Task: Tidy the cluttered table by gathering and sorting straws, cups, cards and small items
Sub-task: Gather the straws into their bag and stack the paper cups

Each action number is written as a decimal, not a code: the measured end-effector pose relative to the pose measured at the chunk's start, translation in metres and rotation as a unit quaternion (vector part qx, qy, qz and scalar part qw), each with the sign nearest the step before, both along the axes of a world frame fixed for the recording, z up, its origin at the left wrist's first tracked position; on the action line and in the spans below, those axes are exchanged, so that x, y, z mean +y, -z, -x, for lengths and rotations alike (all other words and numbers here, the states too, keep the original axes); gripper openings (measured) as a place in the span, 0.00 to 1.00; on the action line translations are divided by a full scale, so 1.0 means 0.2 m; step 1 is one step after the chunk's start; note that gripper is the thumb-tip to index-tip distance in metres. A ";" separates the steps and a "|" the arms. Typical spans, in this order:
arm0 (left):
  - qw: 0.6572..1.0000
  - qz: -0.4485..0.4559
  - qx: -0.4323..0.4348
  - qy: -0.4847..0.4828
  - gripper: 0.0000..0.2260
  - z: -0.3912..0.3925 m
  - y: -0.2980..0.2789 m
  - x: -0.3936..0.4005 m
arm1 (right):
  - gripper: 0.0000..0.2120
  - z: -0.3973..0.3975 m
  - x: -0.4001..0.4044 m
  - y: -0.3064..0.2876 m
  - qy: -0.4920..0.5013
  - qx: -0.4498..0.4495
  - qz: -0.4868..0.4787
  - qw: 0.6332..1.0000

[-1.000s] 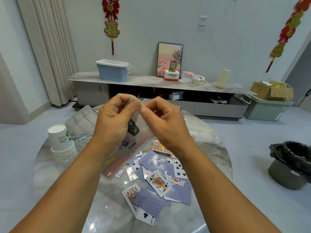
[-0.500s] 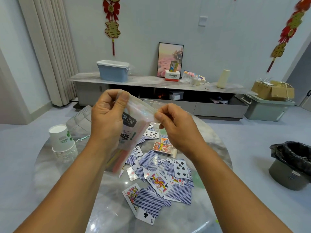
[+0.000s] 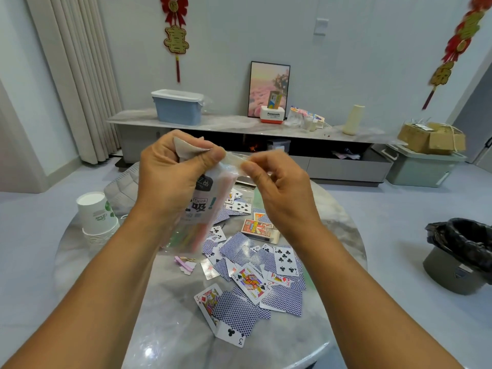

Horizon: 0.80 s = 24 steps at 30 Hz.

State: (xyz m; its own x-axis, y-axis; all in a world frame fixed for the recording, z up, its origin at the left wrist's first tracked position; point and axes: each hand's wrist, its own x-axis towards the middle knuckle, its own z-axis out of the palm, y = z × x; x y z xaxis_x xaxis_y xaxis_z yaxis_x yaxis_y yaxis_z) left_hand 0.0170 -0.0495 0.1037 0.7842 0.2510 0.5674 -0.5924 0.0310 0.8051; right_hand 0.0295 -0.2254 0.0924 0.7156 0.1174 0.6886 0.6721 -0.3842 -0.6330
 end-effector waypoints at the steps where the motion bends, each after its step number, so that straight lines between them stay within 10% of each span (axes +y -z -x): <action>1: 1.000 -0.015 -0.012 0.003 0.08 0.01 0.00 -0.01 | 0.06 0.00 0.01 -0.01 -0.011 -0.008 0.004 1.000; 9: 1.000 0.013 -0.013 0.010 0.06 0.04 -0.01 -0.03 | 0.04 0.01 0.03 -0.04 -0.008 -0.063 -0.005 0.998; 20: 0.986 0.124 0.068 0.090 0.22 -0.01 -0.01 0.01 | 0.02 0.01 0.02 -0.05 -0.118 0.116 -0.194 0.967; 24: 0.975 -0.060 0.100 0.190 0.21 -0.04 0.05 0.06 | 0.01 -0.02 -0.02 -0.07 -0.076 0.126 -0.310 0.939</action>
